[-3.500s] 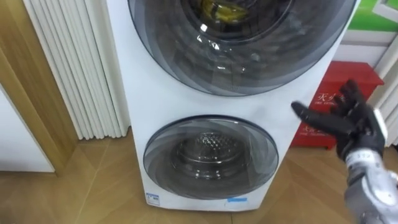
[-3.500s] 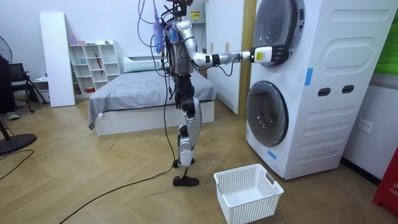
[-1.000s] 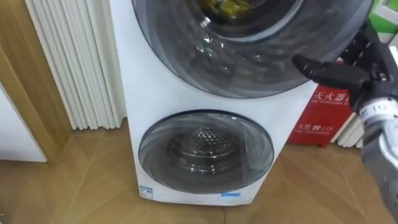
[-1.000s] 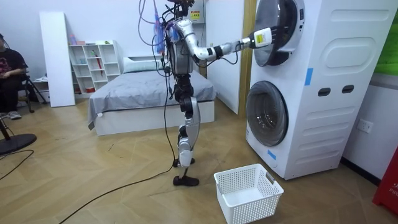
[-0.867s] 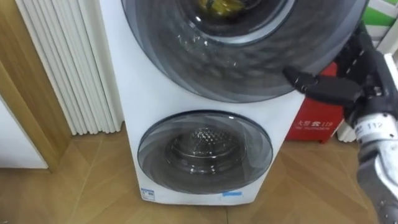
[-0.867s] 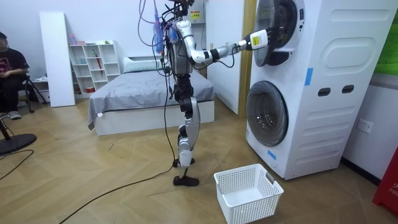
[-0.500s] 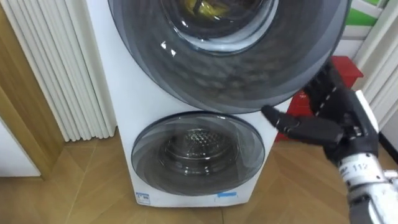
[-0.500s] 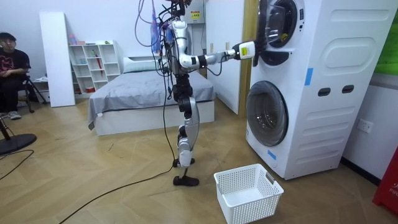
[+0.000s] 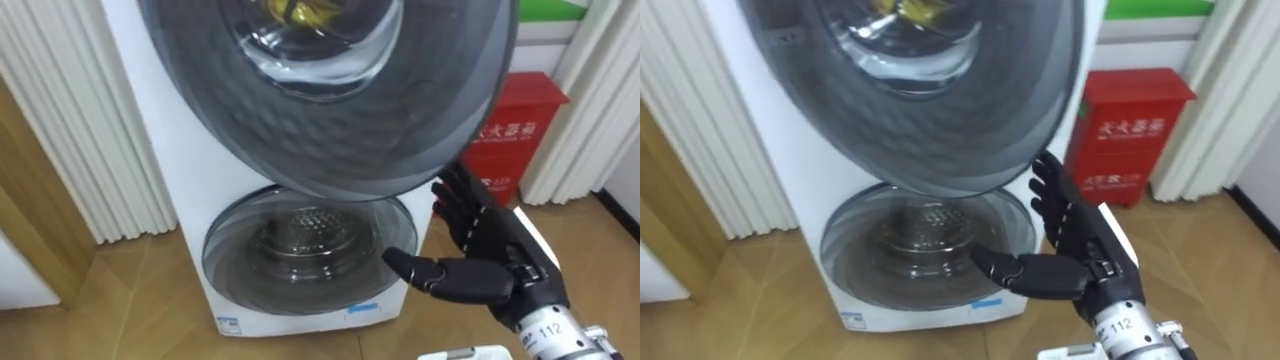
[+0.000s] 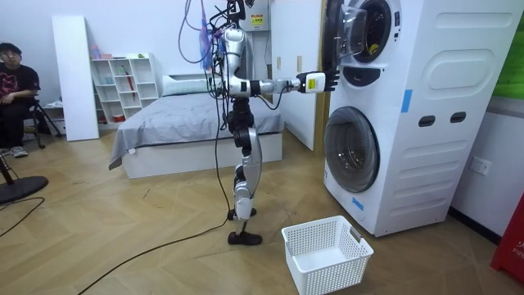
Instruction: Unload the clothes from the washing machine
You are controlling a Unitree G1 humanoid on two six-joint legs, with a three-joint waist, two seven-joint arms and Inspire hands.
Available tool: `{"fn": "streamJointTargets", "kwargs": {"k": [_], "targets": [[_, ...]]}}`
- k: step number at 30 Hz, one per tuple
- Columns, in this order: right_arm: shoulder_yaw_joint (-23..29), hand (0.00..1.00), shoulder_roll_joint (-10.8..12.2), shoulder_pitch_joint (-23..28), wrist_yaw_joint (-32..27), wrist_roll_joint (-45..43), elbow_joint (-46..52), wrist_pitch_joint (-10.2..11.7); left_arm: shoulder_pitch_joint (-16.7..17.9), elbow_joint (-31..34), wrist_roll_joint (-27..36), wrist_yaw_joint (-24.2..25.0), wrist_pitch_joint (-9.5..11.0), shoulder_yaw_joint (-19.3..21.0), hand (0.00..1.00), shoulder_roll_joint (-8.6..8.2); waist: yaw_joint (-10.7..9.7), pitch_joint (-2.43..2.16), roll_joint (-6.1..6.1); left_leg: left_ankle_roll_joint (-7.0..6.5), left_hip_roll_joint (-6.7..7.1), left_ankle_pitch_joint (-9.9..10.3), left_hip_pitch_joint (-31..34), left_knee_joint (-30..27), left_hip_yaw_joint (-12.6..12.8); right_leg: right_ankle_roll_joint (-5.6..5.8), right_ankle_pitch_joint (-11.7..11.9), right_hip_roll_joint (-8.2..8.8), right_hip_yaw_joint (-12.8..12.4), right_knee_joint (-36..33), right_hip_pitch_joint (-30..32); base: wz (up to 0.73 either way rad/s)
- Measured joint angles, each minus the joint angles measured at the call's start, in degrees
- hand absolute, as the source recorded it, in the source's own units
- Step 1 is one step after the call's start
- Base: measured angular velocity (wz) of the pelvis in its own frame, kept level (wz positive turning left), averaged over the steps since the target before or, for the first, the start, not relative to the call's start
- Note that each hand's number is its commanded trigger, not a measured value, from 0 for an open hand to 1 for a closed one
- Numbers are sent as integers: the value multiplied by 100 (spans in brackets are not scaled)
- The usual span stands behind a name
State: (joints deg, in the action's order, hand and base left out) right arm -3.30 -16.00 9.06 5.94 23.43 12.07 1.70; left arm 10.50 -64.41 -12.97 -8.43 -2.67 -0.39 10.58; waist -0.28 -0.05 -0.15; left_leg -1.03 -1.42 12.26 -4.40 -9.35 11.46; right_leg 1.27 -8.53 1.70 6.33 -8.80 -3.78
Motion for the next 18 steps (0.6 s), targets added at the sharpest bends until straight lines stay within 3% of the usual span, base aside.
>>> {"fn": "streamJointTargets", "kwargs": {"k": [9, 14, 18], "targets": [[39, 0, 12, -8, 183, -55, 583, 4, -388, 6, 2, 9, 333, 12, 0, -82, 24, -8, 23, -1, -1, -1, -50, 52, 224, -4, 3, -21, -235, -3, 84, -14], [7, 0, 17, -73, 170, -191, 1278, -17, -396, -78, 7, 10, 408, 5, 0, -91, 87, 8, -2, 0, -6, -1, -154, 64, 238, -4, 3, -35, -273, 6, -4, -4], [10, 0, 28, -435, 182, -594, 1392, -35, -333, -225, 7, 9, 439, 0, 0, -87, 83, 34, -50, 2, -26, 1, -92, 81, 252, -23, 14, -63, -311, -23, 90, -3]]}}
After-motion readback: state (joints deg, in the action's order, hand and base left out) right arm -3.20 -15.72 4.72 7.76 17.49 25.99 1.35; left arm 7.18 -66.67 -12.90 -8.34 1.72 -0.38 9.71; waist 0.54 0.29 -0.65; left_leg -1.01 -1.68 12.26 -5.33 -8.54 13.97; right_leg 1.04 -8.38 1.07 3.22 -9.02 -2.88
